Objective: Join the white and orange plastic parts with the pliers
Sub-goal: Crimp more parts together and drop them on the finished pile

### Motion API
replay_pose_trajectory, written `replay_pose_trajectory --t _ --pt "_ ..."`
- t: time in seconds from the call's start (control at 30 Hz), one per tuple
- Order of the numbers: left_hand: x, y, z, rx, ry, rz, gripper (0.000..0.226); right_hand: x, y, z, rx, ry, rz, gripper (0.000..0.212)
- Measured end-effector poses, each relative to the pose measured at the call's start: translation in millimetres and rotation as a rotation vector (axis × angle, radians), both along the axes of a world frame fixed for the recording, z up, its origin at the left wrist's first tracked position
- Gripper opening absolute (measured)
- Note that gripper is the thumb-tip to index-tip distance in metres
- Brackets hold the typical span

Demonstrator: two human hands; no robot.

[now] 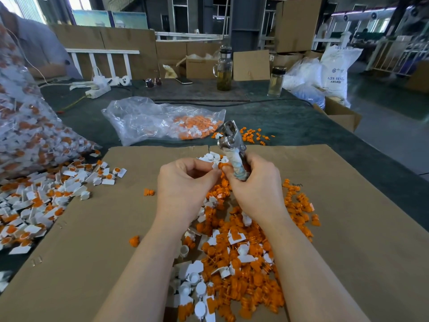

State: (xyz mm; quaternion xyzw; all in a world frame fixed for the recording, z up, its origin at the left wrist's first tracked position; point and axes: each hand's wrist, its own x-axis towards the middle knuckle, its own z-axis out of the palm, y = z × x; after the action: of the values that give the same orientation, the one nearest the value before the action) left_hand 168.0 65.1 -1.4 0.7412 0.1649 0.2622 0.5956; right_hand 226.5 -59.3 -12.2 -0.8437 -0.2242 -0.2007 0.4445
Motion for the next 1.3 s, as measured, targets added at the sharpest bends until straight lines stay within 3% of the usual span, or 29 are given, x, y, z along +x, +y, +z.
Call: replay_pose_trajectory --t 0.5,0.8,0.97,1.3 --pt "3.2 1.7 -4.2 0.108 -0.015 0.008 0.014 -3.2 0.3 -0.5 0.013 -0.019 0.003 0.013" --pt "3.1 1.9 -4.3 0.071 -0.011 -0.008 0.013 -4.4 1.3 -0.2 -0.012 -0.042 -0.015 0.020" --pt "3.0 1.2 -4.0 0.039 -0.005 -0.021 0.011 -4.4 1.9 0.1 -0.058 -0.041 -0.031 0.014" --pt "5.5 3.3 -6.3 0.039 0.020 0.022 0.015 -1.2 0.0 3.4 -0.037 0.130 0.083 0.010"
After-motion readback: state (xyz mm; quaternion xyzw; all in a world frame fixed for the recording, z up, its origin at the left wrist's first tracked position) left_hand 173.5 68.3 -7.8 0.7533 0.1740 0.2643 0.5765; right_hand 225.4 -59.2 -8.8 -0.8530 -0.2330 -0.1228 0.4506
